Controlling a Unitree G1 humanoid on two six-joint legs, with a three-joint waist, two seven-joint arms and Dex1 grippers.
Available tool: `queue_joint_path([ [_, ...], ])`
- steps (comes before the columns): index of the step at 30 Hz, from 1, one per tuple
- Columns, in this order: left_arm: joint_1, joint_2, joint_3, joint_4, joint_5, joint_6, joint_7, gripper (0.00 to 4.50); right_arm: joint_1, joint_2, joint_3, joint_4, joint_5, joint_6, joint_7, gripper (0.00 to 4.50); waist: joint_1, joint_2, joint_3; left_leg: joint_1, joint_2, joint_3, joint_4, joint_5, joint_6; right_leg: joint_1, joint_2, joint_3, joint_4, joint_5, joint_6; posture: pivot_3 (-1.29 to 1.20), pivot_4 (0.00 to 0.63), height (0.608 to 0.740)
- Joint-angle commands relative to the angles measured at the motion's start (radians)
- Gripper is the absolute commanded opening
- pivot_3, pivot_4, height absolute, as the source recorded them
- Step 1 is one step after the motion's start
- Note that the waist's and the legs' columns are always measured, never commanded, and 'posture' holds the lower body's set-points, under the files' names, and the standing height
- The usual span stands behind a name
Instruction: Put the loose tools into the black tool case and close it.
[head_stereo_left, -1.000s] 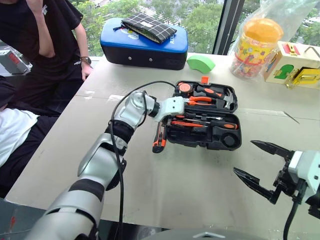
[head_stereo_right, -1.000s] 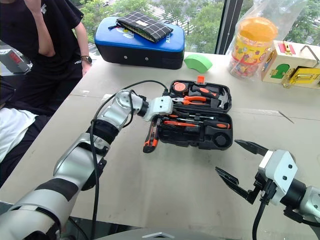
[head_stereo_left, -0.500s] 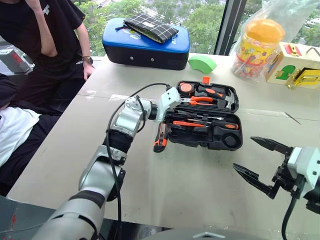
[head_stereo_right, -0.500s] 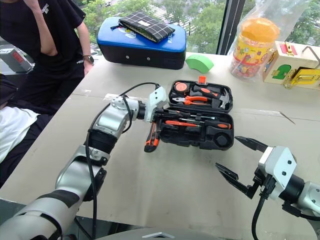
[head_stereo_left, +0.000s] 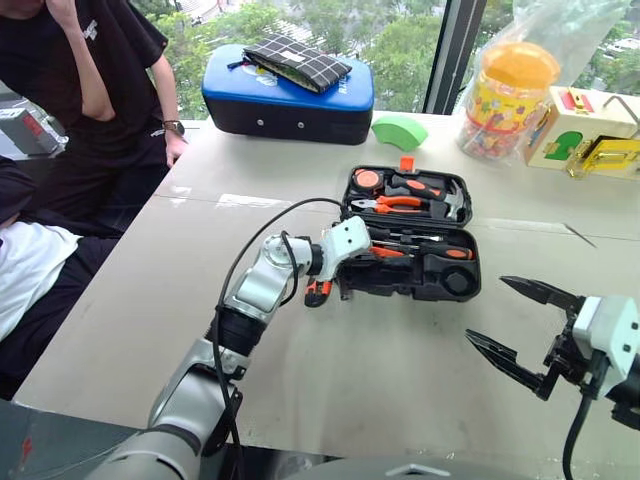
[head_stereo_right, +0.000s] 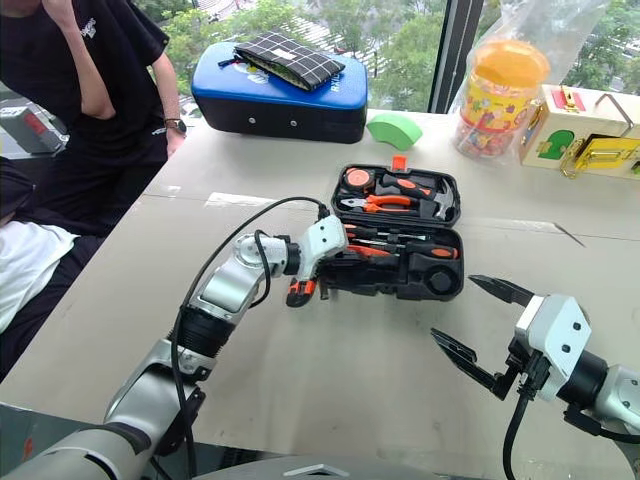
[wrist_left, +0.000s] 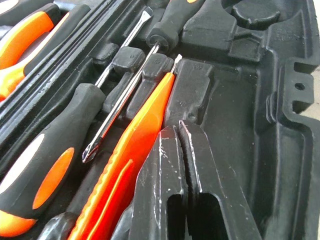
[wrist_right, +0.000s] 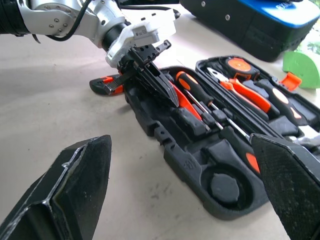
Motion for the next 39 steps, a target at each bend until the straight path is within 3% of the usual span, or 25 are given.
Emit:
queue_joint_path([
  [1, 0.014, -0.048, 0.114, -0.039, -0.144, 0.099, 0.019, 0.04, -0.009, -0.001, -0.008, -0.019, 0.003, -0.015, -0.004, 4.50, 0.000, 0.000, 0.000, 0.000, 0.000, 0.000, 0.000, 0.000, 0.000, 0.000, 0.000, 0.000, 0.000, 0.000, 0.000, 0.00, 0.150, 0.740],
  [5, 0.012, -0.032, 0.314, -0.225, -0.370, 0.394, 0.067, 0.04, -0.004, 0.003, -0.018, -0.021, 0.014, -0.024, 0.008, 4.50, 0.000, -0.002, 0.002, -0.003, 0.001, -0.002, 0.000, 0.000, 0.000, -0.002, 0.001, -0.002, 0.000, 0.000, 0.000, 0.00, 0.150, 0.740],
  [7, 0.042, 0.003, 0.367, -0.322, -0.415, 0.501, 0.117, 0.54, -0.007, 0.002, -0.015, -0.014, 0.013, -0.027, 0.012, 4.50, 0.001, -0.002, 0.002, -0.002, 0.001, -0.003, -0.001, 0.000, 0.000, -0.002, 0.001, -0.002, -0.001, 0.000, 0.000, 0.00, 0.150, 0.740],
  [9, 0.100, 0.052, 0.381, -0.439, -0.422, 0.568, 0.161, 1.25, -0.017, 0.000, -0.006, -0.005, 0.013, -0.028, 0.015, 4.50, 0.000, -0.001, 0.002, -0.002, 0.001, -0.003, -0.001, 0.001, -0.001, -0.002, 0.001, -0.002, -0.001, 0.000, 0.000, 0.00, 0.150, 0.740],
  [12, 0.173, 0.084, 0.406, -0.592, -0.438, 0.676, 0.259, 2.77, -0.033, -0.007, 0.006, 0.009, 0.018, -0.027, 0.029, 4.50, 0.005, -0.002, 0.002, -0.001, 0.002, -0.003, -0.001, 0.002, -0.004, -0.001, -0.001, -0.001, -0.001, 0.000, 0.000, 0.00, 0.150, 0.740],
  [13, 0.196, 0.093, 0.407, -0.633, -0.433, 0.703, 0.287, 3.01, -0.040, -0.010, 0.009, 0.015, 0.018, -0.026, 0.034, 4.50, 0.006, -0.003, 0.003, -0.002, 0.002, -0.004, -0.001, 0.002, -0.004, -0.001, -0.002, -0.002, -0.001, 0.000, 0.000, 0.00, 0.150, 0.740],
  [16, 0.266, 0.115, 0.391, -0.747, -0.400, 0.801, 0.400, 4.48, -0.074, -0.027, 0.017, 0.042, 0.026, -0.020, 0.058, 4.50, 0.008, -0.005, 0.004, -0.002, 0.001, -0.004, 0.000, 0.000, -0.001, 0.000, -0.003, -0.002, -0.001, 0.000, 0.000, 0.00, 0.150, 0.740],
  [22, 0.333, 0.134, 0.305, -0.841, -0.362, 0.913, 0.534, 4.48, -0.149, -0.075, 0.030, 0.098, 0.051, -0.003, 0.102, 4.50, 0.005, -0.006, 0.005, -0.001, 0.001, -0.004, 0.000, 0.000, -0.001, 0.000, -0.003, -0.001, -0.001, 0.000, 0.000, 0.00, 0.150, 0.740],
  [31, 0.341, 0.120, 0.157, -0.757, -0.304, 0.900, 0.621, 4.48, -0.214, -0.131, 0.028, 0.136, 0.096, 0.027, 0.154, 4.50, 0.006, -0.006, 0.005, -0.002, 0.001, -0.005, -0.001, 0.000, 0.000, 0.000, -0.002, -0.002, -0.002, 0.000, 0.000, 0.00, 0.150, 0.740],
  [34, 0.357, 0.125, 0.139, -0.716, -0.286, 0.846, 0.620, 3.84, -0.234, -0.142, 0.032, 0.142, 0.104, 0.033, 0.161, 4.50, 0.006, -0.004, 0.004, -0.001, 0.001, -0.005, 0.000, 0.000, 0.000, 0.000, -0.003, -0.001, -0.001, 0.000, 0.000, 0.00, 0.150, 0.740],
  [39, 0.414, 0.240, 0.164, -0.691, -0.275, 0.703, 0.526, 1.89, -0.262, -0.144, 0.047, 0.166, 0.099, 0.034, 0.171, 4.50, 0.004, -0.005, 0.004, -0.001, 0.001, -0.005, -0.001, 0.000, 0.000, 0.000, -0.003, -0.001, -0.001, 0.000, 0.000, 0.00, 0.150, 0.740],
])
